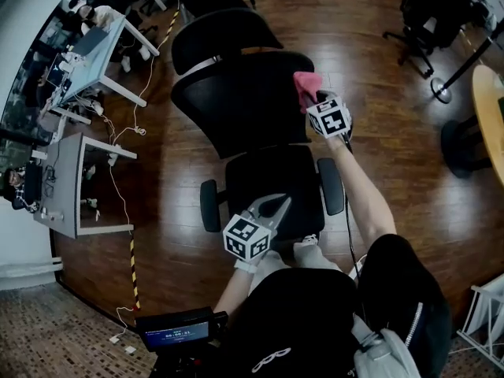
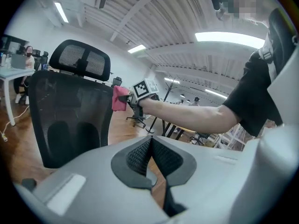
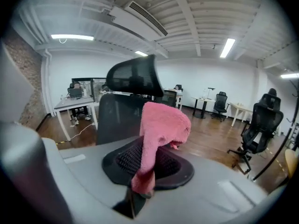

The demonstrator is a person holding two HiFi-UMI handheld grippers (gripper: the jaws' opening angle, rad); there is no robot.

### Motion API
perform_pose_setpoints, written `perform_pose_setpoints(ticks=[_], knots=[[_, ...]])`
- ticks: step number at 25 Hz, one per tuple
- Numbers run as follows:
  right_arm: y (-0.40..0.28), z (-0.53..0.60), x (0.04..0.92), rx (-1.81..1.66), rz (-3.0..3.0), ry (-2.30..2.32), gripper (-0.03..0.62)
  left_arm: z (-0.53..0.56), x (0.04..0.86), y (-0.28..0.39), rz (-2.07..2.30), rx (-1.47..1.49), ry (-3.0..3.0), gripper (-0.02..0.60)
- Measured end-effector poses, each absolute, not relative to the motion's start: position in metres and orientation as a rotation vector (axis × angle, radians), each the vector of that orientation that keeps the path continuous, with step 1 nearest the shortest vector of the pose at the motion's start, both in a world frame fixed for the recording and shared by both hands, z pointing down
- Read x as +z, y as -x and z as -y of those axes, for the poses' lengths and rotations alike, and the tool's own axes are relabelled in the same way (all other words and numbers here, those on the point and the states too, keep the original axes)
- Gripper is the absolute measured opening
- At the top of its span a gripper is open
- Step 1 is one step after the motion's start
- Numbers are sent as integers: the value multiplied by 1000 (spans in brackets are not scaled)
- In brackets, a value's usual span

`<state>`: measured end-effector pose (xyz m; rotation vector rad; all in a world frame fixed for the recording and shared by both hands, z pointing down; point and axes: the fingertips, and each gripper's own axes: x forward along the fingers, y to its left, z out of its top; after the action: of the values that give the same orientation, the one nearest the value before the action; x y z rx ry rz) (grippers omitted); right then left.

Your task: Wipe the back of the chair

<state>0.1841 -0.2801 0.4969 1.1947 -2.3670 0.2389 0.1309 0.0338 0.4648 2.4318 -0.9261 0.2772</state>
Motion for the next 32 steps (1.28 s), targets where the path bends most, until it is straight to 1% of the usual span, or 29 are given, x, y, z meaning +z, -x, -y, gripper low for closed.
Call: perform_pose_setpoints(ticks=[4, 7, 10, 16, 21, 32], knots=[[-178, 183, 500, 231, 2392, -1053, 44, -58, 468, -136, 878, 272, -2466, -8], [-171, 106, 496, 216, 2411, -1014, 44, -81, 469, -122, 847, 276, -2492, -8], [-157, 39, 489, 203, 2442, -1023, 44, -105, 467, -93, 844, 265, -2507, -8], [-102, -73, 489, 195, 2453, -1036, 44, -161, 467, -20, 870, 203, -2478, -8], [-74, -122, 485, 248, 2474, -1045, 44, -182, 462, 12, 899, 137, -2459, -8], [-71, -155, 484, 227, 2508, -990, 43, -183, 468, 15, 975, 16, -2407, -8]])
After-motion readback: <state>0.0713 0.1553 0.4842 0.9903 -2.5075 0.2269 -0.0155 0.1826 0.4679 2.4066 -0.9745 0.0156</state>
